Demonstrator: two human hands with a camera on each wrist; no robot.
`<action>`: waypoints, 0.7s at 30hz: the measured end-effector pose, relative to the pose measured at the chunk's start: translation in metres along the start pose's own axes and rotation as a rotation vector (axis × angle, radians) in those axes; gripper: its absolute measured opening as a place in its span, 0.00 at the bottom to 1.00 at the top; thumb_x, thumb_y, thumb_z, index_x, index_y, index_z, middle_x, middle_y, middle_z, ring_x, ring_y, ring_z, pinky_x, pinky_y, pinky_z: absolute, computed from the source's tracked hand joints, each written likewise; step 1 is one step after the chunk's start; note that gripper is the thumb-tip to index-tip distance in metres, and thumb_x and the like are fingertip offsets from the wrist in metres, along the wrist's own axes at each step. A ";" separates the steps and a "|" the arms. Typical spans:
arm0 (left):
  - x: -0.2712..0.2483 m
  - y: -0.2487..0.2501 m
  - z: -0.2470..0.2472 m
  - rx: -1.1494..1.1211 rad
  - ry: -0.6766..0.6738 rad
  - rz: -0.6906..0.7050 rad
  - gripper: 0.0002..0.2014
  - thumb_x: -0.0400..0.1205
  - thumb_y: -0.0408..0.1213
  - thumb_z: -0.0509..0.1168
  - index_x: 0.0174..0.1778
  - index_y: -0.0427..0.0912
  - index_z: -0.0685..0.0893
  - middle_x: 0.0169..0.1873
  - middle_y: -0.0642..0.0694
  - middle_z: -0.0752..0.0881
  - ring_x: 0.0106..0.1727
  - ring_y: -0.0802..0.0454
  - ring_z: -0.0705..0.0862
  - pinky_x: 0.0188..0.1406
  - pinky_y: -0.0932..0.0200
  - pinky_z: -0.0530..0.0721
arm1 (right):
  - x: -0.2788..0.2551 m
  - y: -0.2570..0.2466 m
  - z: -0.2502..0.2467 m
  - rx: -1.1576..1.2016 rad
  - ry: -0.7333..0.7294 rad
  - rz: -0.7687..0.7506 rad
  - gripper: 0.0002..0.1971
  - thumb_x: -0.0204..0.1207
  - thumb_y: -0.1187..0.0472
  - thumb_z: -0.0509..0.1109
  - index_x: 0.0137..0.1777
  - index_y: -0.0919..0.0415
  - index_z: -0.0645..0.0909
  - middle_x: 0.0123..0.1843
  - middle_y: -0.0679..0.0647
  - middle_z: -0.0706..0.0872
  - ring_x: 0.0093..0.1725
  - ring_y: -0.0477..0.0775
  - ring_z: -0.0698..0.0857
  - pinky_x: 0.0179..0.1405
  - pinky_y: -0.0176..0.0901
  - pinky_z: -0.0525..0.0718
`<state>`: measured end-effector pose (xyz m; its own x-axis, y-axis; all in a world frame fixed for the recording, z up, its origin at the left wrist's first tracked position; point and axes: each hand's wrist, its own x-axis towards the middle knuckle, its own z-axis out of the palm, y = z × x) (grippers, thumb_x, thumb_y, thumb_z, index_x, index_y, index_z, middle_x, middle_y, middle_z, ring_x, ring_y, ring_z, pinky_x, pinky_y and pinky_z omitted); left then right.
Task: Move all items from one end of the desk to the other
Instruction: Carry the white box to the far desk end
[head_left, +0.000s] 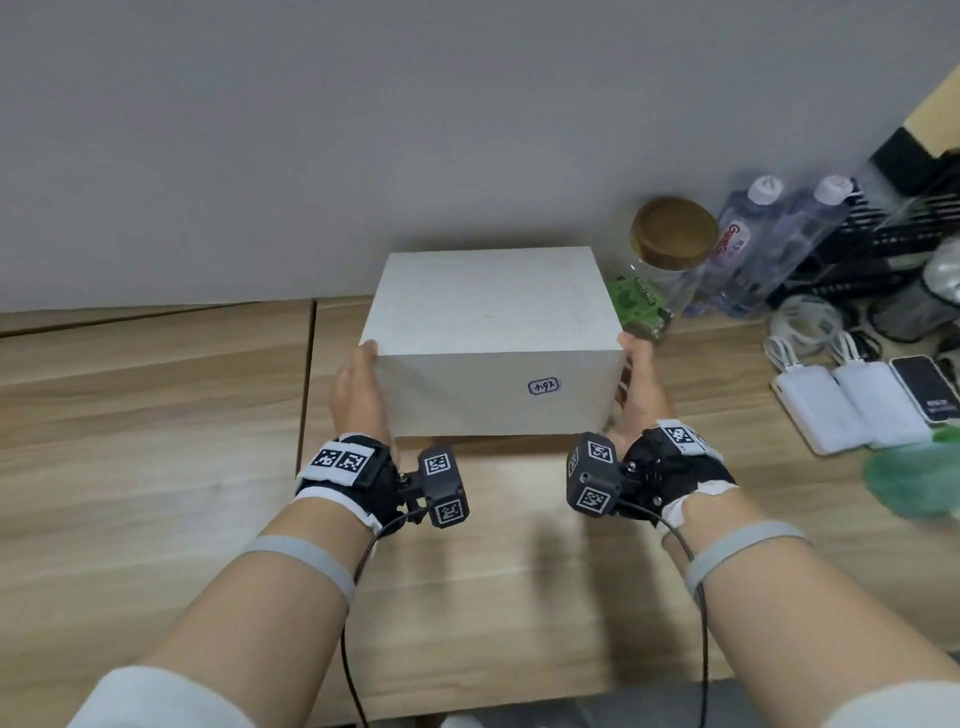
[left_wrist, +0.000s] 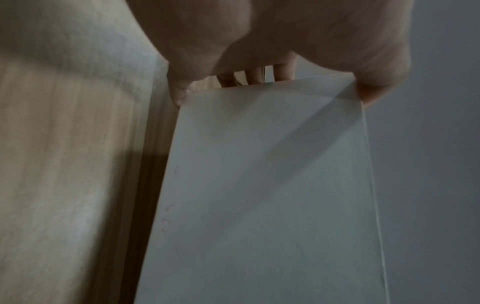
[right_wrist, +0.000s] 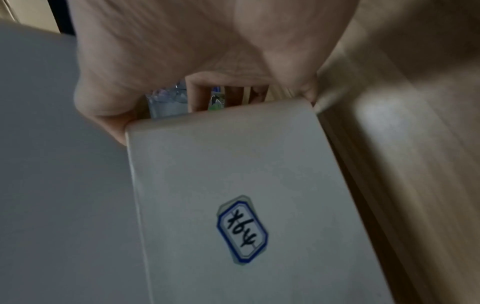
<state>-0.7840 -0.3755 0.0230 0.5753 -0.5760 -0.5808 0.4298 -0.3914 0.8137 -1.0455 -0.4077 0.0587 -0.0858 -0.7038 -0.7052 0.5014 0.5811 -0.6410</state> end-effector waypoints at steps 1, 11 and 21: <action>-0.001 -0.003 0.006 -0.024 0.006 -0.004 0.31 0.61 0.70 0.73 0.56 0.57 0.86 0.60 0.49 0.89 0.62 0.43 0.87 0.66 0.35 0.82 | 0.009 -0.002 -0.004 0.006 -0.002 0.002 0.18 0.71 0.44 0.75 0.54 0.55 0.84 0.43 0.53 0.89 0.42 0.55 0.89 0.50 0.66 0.89; 0.009 -0.022 0.035 -0.035 -0.040 0.000 0.46 0.54 0.83 0.69 0.68 0.69 0.81 0.68 0.63 0.85 0.72 0.53 0.81 0.76 0.41 0.73 | 0.050 -0.011 -0.014 -0.027 -0.038 -0.019 0.19 0.73 0.38 0.71 0.55 0.51 0.86 0.35 0.47 0.93 0.41 0.51 0.90 0.54 0.54 0.87; -0.017 -0.042 0.027 -0.127 -0.116 -0.081 0.41 0.66 0.64 0.74 0.76 0.55 0.77 0.76 0.52 0.78 0.79 0.46 0.74 0.74 0.38 0.77 | 0.053 0.000 -0.027 -0.016 -0.002 -0.020 0.17 0.75 0.43 0.72 0.58 0.51 0.83 0.54 0.49 0.89 0.58 0.54 0.86 0.64 0.52 0.81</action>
<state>-0.8303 -0.3687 -0.0005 0.4542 -0.6278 -0.6322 0.5599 -0.3508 0.7506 -1.0735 -0.4331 0.0130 -0.0940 -0.7161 -0.6916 0.4854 0.5735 -0.6599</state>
